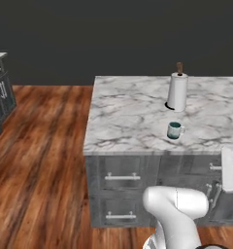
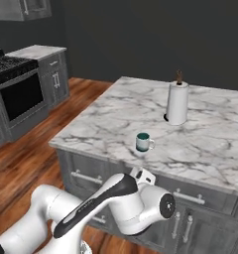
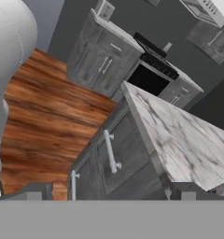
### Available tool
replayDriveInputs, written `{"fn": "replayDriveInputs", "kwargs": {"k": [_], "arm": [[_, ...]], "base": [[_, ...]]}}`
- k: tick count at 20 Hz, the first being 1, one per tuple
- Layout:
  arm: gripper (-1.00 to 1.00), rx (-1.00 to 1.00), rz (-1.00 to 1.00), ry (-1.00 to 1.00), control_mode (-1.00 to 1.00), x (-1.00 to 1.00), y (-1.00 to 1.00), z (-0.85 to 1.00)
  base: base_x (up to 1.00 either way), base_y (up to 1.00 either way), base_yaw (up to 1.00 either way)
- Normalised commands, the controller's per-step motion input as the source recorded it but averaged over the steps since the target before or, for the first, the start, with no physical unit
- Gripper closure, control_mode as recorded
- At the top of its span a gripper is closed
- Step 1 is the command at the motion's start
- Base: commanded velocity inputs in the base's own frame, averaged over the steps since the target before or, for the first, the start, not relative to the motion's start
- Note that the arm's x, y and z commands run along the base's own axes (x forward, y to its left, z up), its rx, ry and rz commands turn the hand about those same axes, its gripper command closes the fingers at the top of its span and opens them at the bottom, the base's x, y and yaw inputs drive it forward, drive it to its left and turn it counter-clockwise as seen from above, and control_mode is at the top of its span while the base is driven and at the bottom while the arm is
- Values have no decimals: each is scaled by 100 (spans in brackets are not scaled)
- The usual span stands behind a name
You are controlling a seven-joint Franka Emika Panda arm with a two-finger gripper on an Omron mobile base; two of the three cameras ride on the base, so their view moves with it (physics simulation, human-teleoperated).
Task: Clear the mugs and bowl far away from the sink.
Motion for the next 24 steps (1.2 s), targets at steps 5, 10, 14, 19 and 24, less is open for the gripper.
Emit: {"fn": "replayDriveInputs", "kwargs": {"k": [5,10,14,19,24], "arm": [[-100,0,0,0,100,0,0,0],[-100,0,0,0,100,0,0,0],[-100,0,0,0,100,0,0,0],[-100,0,0,0,100,0,0,0],[-100,0,0,0,100,0,0,0]], "base": [[-9,-38,-19],[-4,-28,-19],[-6,-28,-21],[-14,-35,-27],[-6,-44,-44]]}}
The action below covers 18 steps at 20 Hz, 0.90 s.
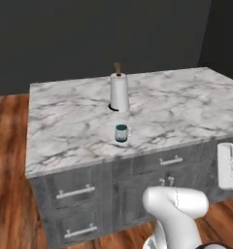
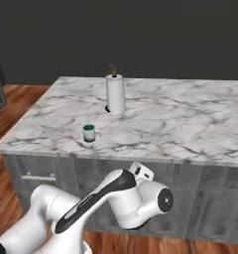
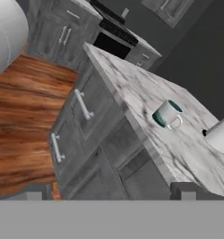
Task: Clear the mugs and bowl far away from the sink.
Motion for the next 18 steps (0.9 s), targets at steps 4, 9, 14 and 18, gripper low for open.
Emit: {"fn": "replayDriveInputs", "kwargs": {"k": [4,9,14,18], "arm": [[-100,0,0,0,100,0,0,0],[-100,0,0,0,100,0,0,0],[-100,0,0,0,100,0,0,0],[-100,0,0,0,100,0,0,0]], "base": [[-1,-42,-57],[0,-36,-63],[-9,-26,-62],[-7,-25,-63]]}}
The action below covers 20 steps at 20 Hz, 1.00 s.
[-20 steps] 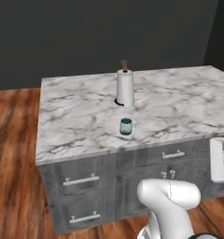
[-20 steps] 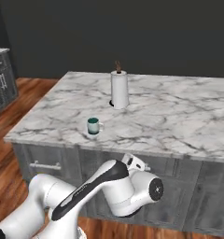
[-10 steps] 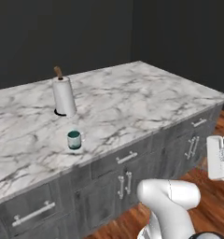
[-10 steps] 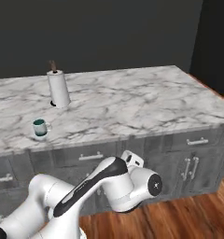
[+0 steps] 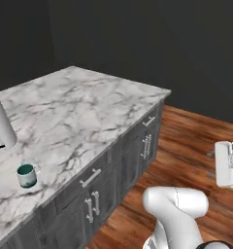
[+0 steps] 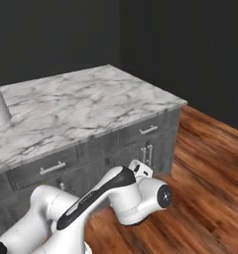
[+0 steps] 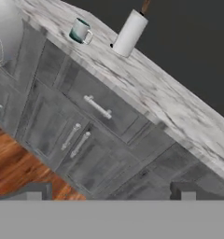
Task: Clear the mugs and bowl far away from the sink.
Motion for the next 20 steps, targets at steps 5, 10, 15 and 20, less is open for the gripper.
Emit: {"fn": "replayDriveInputs", "kwargs": {"k": [5,10,15,20], "arm": [[-100,0,0,0,100,0,0,0],[-100,0,0,0,100,0,0,0],[-100,0,0,0,100,0,0,0],[-100,0,0,0,100,0,0,0]], "base": [[-3,-21,-63],[0,-22,-66],[0,-25,-69],[0,-35,-71]]}}
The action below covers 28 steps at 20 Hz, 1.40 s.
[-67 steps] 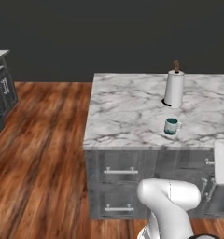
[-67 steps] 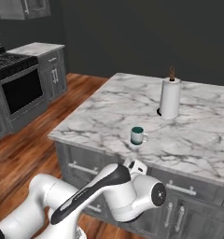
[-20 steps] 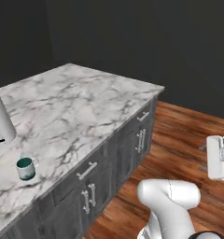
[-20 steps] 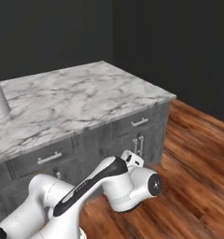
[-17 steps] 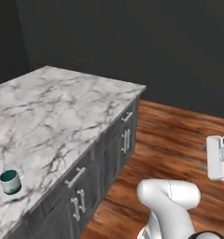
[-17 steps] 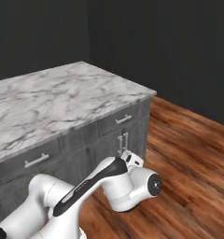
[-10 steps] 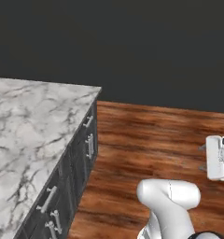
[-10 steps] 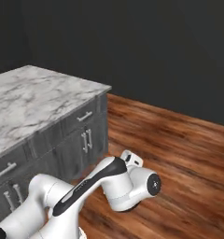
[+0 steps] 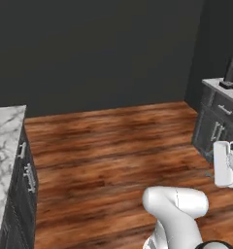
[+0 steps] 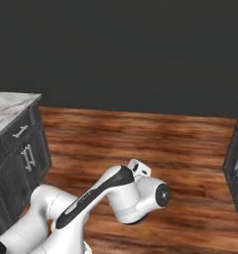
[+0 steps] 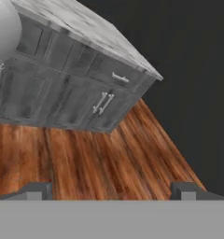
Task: Clear the mugs and bowl far away from the sink.
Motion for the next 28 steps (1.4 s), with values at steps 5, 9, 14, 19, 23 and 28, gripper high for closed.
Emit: {"fn": "replayDriveInputs", "kwargs": {"k": [5,9,14,19,23,28], "arm": [[-100,0,0,0,100,0,0,0],[-100,0,0,0,100,0,0,0],[-100,0,0,0,100,0,0,0],[-100,0,0,0,100,0,0,0],[-100,0,0,0,100,0,0,0],[-100,0,0,0,100,0,0,0]], "base": [[0,-38,-72],[0,-38,-71],[0,-37,-67],[1,-31,-63],[5,-29,-60],[10,-33,-59]]}}
